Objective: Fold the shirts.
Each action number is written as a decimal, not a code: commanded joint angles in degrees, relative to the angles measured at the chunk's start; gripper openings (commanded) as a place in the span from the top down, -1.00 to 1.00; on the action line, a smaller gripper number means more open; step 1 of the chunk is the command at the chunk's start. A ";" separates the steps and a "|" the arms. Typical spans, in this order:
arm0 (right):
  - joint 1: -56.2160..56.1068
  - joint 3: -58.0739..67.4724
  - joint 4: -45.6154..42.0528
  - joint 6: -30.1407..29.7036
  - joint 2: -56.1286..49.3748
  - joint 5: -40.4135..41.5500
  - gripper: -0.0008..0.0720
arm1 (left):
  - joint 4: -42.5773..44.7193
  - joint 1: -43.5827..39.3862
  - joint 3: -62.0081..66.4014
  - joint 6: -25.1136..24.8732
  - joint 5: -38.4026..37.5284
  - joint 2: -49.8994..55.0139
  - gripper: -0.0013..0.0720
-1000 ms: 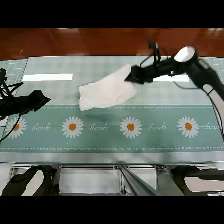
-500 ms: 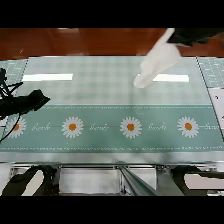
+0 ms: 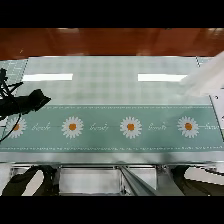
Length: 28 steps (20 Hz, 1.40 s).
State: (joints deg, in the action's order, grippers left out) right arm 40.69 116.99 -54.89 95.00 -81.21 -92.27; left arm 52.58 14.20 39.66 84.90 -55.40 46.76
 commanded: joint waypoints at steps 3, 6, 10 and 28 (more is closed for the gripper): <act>17.03 -1.05 2.38 0.57 0.44 -10.10 0.91 | -0.13 0.11 0.00 -0.02 4.35 -0.04 0.92; 22.80 -4.33 -7.43 0.55 2.43 -14.16 0.91 | -0.15 0.13 0.22 0.00 9.73 -0.02 0.92; 31.67 -17.94 -16.33 0.20 9.84 -14.23 0.91 | -0.13 0.11 0.26 0.00 13.07 0.00 0.92; 46.10 -50.62 -30.42 -0.07 27.45 -12.96 -0.14 | -0.13 0.04 2.27 -0.59 22.99 1.29 0.92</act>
State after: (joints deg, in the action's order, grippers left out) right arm 86.76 66.72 -89.17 94.96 -53.87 -105.34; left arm 52.45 14.26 40.60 84.44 -33.85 47.24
